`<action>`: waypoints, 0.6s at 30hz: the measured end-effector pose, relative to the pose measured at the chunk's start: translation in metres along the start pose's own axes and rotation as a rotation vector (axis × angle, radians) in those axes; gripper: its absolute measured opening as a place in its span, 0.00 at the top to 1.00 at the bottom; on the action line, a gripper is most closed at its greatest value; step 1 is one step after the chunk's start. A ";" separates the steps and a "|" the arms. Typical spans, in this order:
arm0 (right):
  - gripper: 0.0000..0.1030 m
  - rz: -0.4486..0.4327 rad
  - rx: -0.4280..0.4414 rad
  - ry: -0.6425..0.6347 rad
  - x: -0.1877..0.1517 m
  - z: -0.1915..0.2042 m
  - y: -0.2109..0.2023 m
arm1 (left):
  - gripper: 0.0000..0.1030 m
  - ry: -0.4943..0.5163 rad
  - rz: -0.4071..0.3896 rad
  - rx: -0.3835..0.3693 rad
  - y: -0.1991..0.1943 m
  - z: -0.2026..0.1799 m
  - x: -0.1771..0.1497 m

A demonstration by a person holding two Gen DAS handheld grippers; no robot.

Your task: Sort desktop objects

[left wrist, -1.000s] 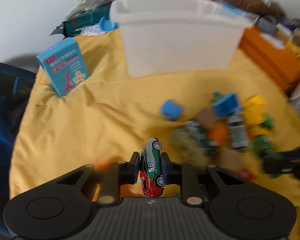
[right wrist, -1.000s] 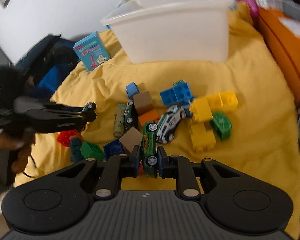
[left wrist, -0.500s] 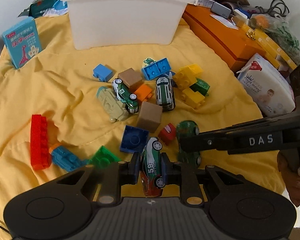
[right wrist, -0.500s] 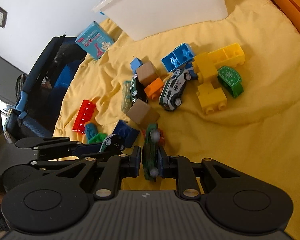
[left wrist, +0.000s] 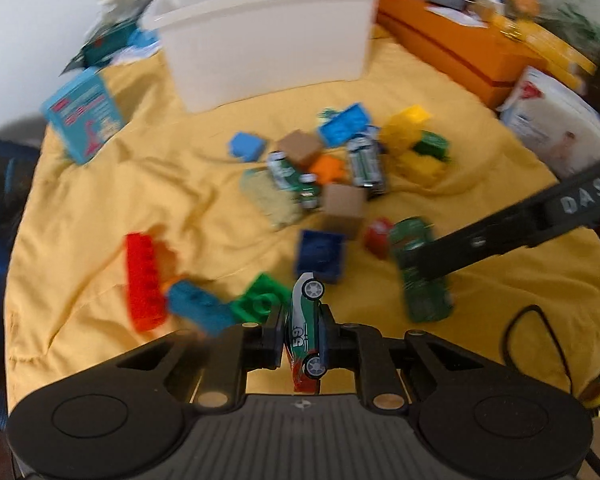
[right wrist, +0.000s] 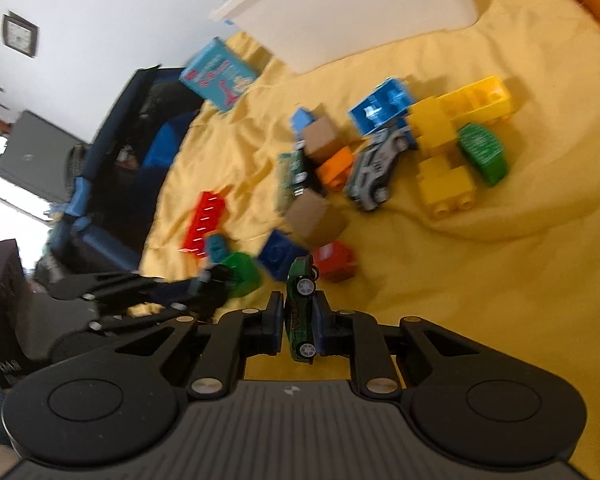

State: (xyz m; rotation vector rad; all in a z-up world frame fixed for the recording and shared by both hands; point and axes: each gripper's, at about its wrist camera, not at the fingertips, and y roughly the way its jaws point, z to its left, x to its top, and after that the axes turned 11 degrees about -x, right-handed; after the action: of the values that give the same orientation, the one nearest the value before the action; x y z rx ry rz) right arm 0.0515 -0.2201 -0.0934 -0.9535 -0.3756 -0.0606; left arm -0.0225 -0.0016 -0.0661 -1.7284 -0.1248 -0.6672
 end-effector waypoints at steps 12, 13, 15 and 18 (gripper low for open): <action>0.67 0.012 -0.243 -0.168 0.000 0.005 0.004 | 0.58 0.076 -0.013 -0.064 0.008 -0.025 -0.006; 0.67 0.015 -0.254 -0.167 0.000 0.005 0.003 | 0.58 0.042 -0.024 -0.083 0.004 -0.020 -0.006; 0.66 0.023 -0.255 -0.164 0.000 0.006 0.000 | 0.58 -0.009 -0.038 -0.122 -0.001 -0.011 -0.006; 0.58 -0.003 -0.257 -0.198 -0.003 0.018 -0.006 | 0.58 -0.055 -0.047 -0.126 -0.004 -0.003 -0.003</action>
State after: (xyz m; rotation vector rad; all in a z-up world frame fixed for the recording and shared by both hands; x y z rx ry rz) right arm 0.0424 -0.2094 -0.0808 -1.2173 -0.5617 -0.0170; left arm -0.0279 -0.0023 -0.0640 -1.8702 -0.1650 -0.6739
